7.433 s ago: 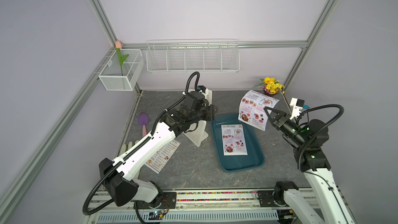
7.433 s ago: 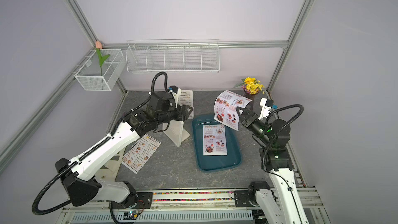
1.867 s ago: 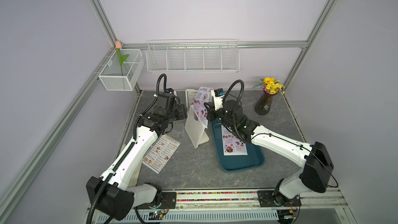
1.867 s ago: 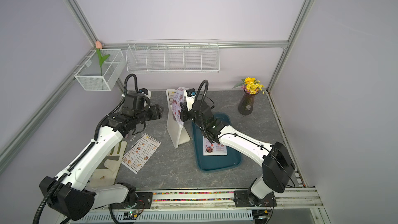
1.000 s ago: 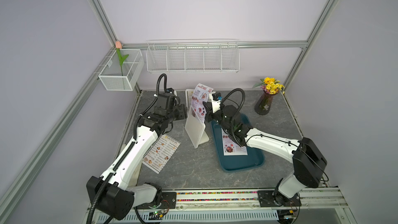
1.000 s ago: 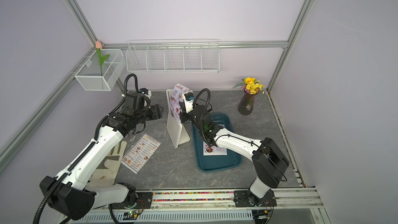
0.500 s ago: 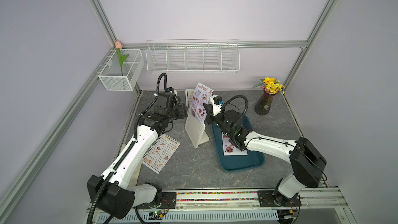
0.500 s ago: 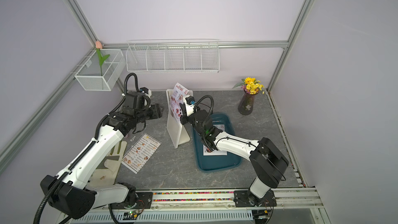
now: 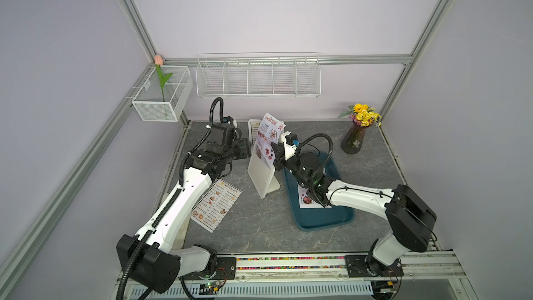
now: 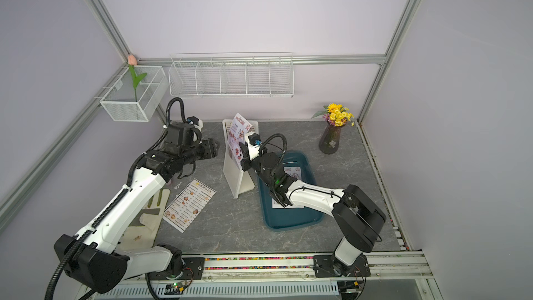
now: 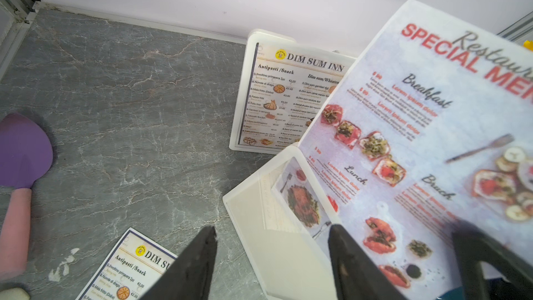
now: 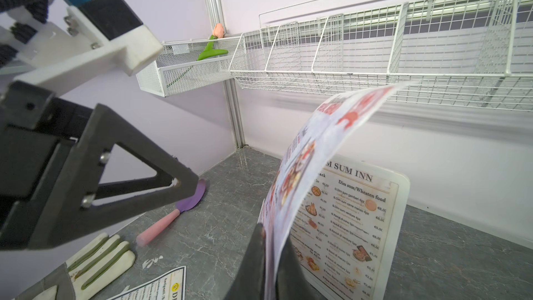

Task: Replace the menus in the menu holders
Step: Insert the menu into the menu holder.

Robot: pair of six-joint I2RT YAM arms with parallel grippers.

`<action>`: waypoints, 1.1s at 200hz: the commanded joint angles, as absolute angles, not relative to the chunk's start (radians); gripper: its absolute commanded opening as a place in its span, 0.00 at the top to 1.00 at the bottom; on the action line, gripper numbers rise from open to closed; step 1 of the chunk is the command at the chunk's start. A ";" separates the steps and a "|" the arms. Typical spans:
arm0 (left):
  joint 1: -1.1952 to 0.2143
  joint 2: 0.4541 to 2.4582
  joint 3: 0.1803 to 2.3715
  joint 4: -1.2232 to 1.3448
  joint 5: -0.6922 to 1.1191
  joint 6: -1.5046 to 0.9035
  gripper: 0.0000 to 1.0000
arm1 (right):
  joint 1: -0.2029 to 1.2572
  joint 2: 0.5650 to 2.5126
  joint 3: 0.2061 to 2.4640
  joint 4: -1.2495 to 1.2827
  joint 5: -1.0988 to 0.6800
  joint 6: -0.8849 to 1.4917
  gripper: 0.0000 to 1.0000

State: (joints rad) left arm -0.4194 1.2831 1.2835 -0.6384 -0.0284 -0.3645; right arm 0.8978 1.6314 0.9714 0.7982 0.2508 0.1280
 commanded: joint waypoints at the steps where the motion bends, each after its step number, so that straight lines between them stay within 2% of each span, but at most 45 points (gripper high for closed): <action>1: -0.422 1.287 1.300 -0.625 -0.038 -0.364 0.36 | 0.912 1.588 0.950 0.816 0.229 0.144 0.86; 70: -0.422 1.279 1.293 -0.616 -0.038 -0.363 0.35 | 0.954 1.541 0.954 0.665 0.189 0.169 0.82; 138: -0.422 1.266 1.278 -0.597 -0.027 -0.376 0.35 | 0.968 1.510 0.954 0.526 0.263 0.176 0.79; 220: -0.422 1.262 1.284 -0.597 -0.030 -0.380 0.35 | 0.986 1.470 0.942 0.427 0.188 0.210 0.78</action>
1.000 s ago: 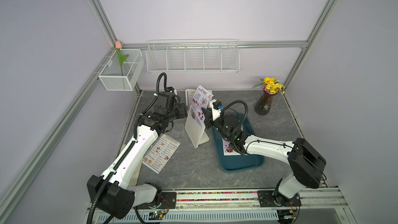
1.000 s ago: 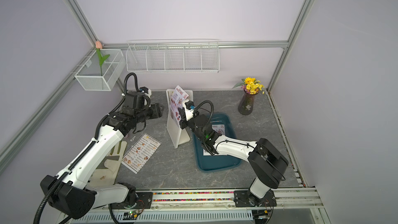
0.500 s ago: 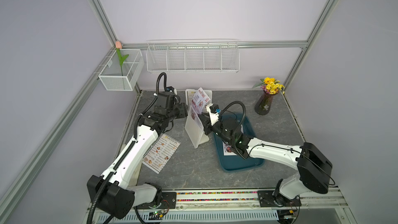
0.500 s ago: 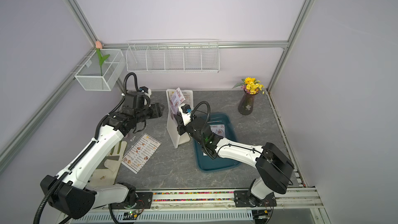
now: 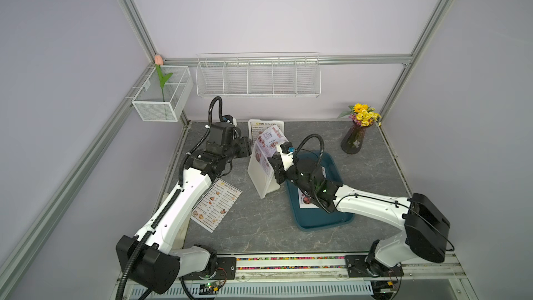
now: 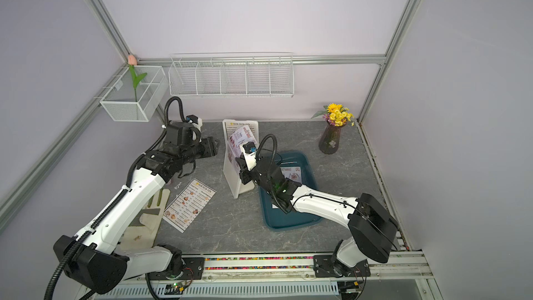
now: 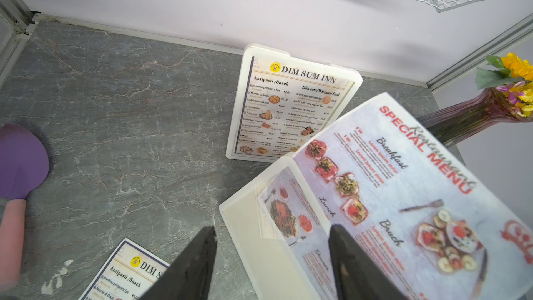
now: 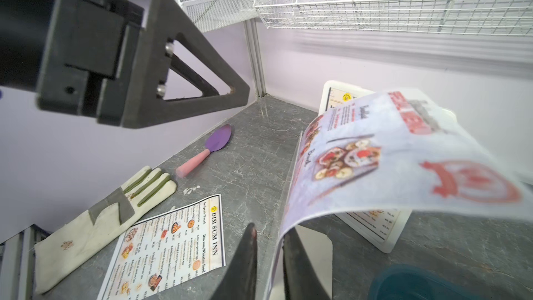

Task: Replace the menus in the menu holders
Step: Insert the menu into the menu holder.

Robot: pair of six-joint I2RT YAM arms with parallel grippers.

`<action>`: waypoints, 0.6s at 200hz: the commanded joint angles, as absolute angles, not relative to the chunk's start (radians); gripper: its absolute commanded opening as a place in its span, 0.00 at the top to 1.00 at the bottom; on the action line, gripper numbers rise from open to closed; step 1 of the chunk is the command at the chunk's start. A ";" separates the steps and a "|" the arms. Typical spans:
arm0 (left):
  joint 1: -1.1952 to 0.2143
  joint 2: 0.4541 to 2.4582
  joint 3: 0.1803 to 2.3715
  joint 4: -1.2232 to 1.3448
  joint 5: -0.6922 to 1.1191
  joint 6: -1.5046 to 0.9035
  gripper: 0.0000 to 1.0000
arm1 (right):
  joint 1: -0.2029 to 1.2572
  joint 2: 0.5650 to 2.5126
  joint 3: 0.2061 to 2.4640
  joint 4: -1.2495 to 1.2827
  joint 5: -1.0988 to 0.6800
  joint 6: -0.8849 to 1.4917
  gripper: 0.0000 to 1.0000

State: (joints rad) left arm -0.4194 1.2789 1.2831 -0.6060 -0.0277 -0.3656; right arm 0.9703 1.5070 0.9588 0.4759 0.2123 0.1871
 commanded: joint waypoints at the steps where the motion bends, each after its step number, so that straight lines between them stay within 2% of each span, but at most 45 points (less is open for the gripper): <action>1: -0.421 1.262 1.284 -0.598 -0.030 -0.380 0.35 | 0.987 1.469 0.941 0.425 0.189 0.211 0.78; 31: -0.421 1.268 1.288 -0.594 -0.026 -0.383 0.35 | 0.950 1.441 0.953 0.377 0.231 0.191 0.74; 80: -0.422 1.274 1.290 -0.598 -0.031 -0.380 0.35 | 0.830 1.466 1.002 0.360 0.071 0.220 0.62; 120: -0.421 1.276 1.290 -0.603 -0.037 -0.377 0.35 | 0.771 1.488 1.028 0.411 -0.040 0.253 0.56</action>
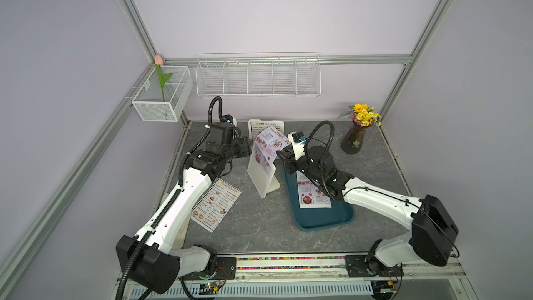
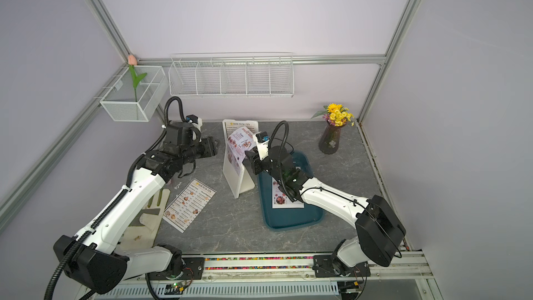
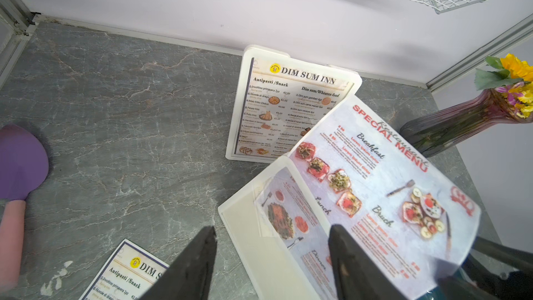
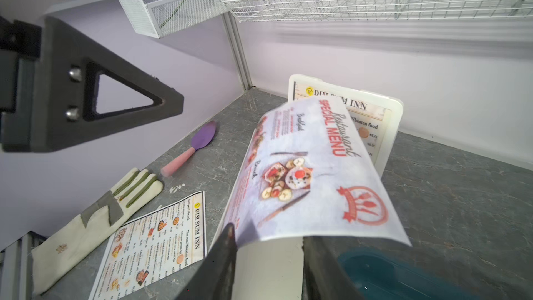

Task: Replace the menus in the menu holders
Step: Insert the menu into the menu holder.

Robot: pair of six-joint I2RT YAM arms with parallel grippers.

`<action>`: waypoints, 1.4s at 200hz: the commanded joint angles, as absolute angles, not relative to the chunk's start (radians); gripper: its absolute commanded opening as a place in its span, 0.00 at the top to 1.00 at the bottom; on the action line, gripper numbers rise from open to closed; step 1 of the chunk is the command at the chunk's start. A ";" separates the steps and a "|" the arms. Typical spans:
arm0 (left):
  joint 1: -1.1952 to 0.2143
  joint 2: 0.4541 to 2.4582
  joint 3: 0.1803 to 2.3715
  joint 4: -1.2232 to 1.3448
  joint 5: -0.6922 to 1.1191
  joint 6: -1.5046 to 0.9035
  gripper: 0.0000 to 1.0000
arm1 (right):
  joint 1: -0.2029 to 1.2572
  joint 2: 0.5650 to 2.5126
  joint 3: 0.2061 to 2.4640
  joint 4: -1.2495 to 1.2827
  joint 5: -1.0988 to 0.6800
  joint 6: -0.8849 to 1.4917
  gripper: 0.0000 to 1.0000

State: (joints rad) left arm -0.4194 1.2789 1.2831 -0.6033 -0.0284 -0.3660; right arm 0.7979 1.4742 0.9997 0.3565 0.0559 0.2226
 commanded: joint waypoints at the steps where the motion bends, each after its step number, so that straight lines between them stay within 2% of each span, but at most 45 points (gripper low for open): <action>1: -0.421 1.276 1.290 -0.603 -0.038 -0.377 0.35 | 0.771 1.489 1.028 0.413 -0.043 0.254 0.56; 143: -0.421 1.261 1.271 -0.603 -0.051 -0.374 0.35 | 0.688 1.493 1.069 0.459 -0.280 0.380 0.43; 218: -0.422 1.258 1.268 -0.597 -0.049 -0.378 0.36 | 0.629 1.589 1.128 0.578 -0.359 0.489 0.43; 239: -0.422 1.257 1.269 -0.601 -0.052 -0.376 0.36 | 0.617 1.603 1.160 0.568 -0.371 0.501 0.48; 280: -0.423 1.250 1.266 -0.602 -0.057 -0.374 0.36 | 0.614 1.604 1.233 0.382 -0.364 0.491 0.68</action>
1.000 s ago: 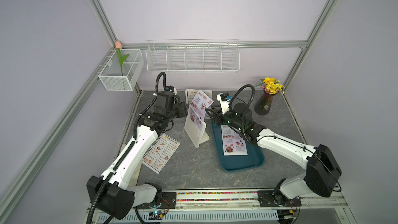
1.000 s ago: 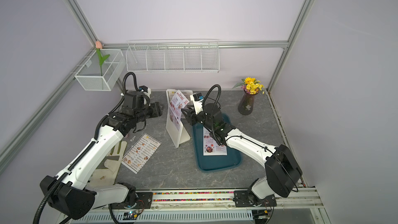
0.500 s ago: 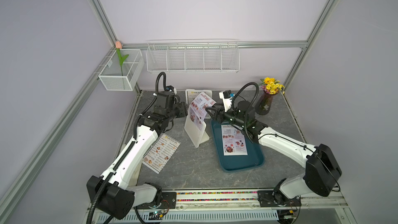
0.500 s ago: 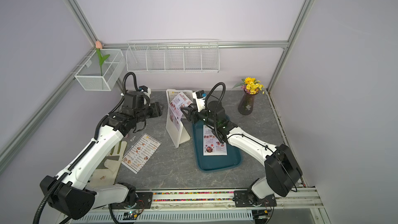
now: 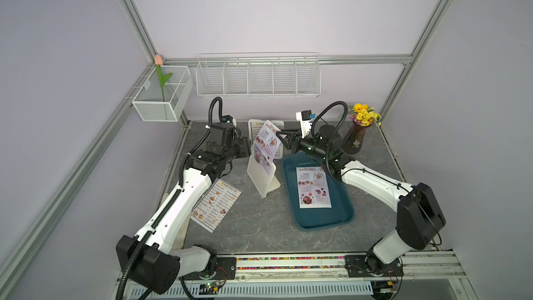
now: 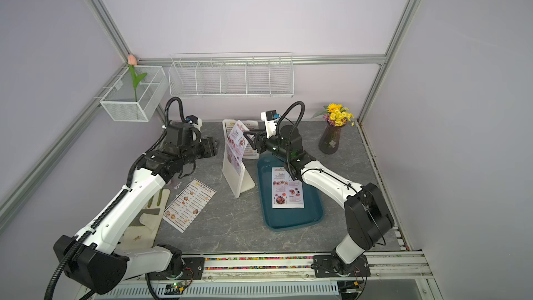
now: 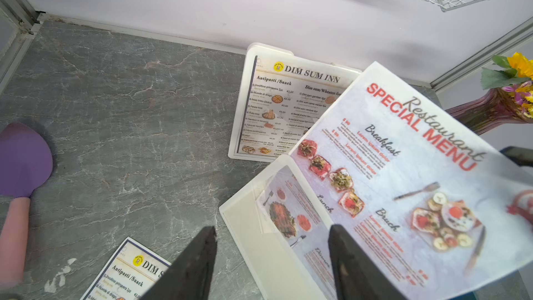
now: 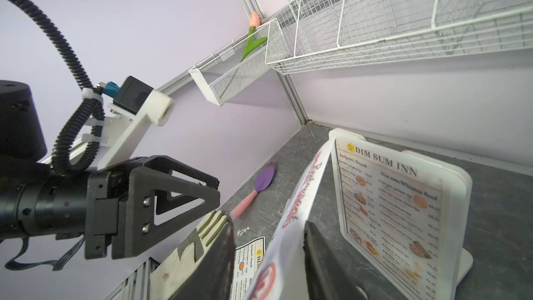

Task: Replace the menus in the menu holders
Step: Insert the menu into the menu holder.

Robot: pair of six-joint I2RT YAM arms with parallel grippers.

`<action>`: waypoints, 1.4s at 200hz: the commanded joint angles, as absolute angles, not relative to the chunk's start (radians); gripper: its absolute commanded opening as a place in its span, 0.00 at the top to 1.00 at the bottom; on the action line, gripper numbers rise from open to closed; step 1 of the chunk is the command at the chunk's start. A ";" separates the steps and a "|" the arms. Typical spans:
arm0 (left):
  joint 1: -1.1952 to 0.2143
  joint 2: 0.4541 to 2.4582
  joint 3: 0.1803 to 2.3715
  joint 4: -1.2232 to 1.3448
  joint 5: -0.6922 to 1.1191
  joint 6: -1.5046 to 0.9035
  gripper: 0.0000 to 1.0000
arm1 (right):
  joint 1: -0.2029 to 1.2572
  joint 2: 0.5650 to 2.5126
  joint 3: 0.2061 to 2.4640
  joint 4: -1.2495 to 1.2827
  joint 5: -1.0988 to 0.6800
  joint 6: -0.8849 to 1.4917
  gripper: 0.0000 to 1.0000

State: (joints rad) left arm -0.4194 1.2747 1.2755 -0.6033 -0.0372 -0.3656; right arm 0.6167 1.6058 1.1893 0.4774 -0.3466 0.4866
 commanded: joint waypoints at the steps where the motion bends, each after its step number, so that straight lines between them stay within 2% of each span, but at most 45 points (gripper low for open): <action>1: -0.422 1.250 1.266 -0.602 -0.057 -0.374 0.36 | 0.614 1.603 1.235 0.375 -0.364 0.491 0.68; 29: -0.422 1.255 1.264 -0.598 -0.052 -0.374 0.36 | 0.619 1.587 1.248 0.265 -0.359 0.488 0.75; 72: -0.421 1.261 1.268 -0.589 -0.045 -0.380 0.36 | 0.624 1.559 1.229 0.253 -0.369 0.494 0.78; 85: -0.422 1.261 1.269 -0.588 -0.044 -0.382 0.36 | 0.623 1.554 1.227 0.266 -0.380 0.506 0.75; 98: -0.422 1.259 1.270 -0.588 -0.044 -0.381 0.36 | 0.622 1.554 1.234 0.262 -0.384 0.519 0.67; 122: -0.422 1.256 1.269 -0.591 -0.043 -0.381 0.36 | 0.612 1.559 1.251 0.240 -0.391 0.544 0.56; 159: -0.423 1.255 1.271 -0.594 -0.045 -0.380 0.36 | 0.594 1.573 1.287 0.174 -0.407 0.555 0.52; 179: -0.422 1.256 1.269 -0.594 -0.047 -0.379 0.36 | 0.589 1.587 1.311 0.150 -0.433 0.556 0.57; 220: -0.422 1.255 1.266 -0.591 -0.047 -0.379 0.36 | 0.589 1.605 1.335 0.134 -0.453 0.567 0.73; 280: -0.421 1.251 1.275 -0.595 -0.052 -0.377 0.36 | 0.598 1.601 1.340 0.087 -0.428 0.534 0.84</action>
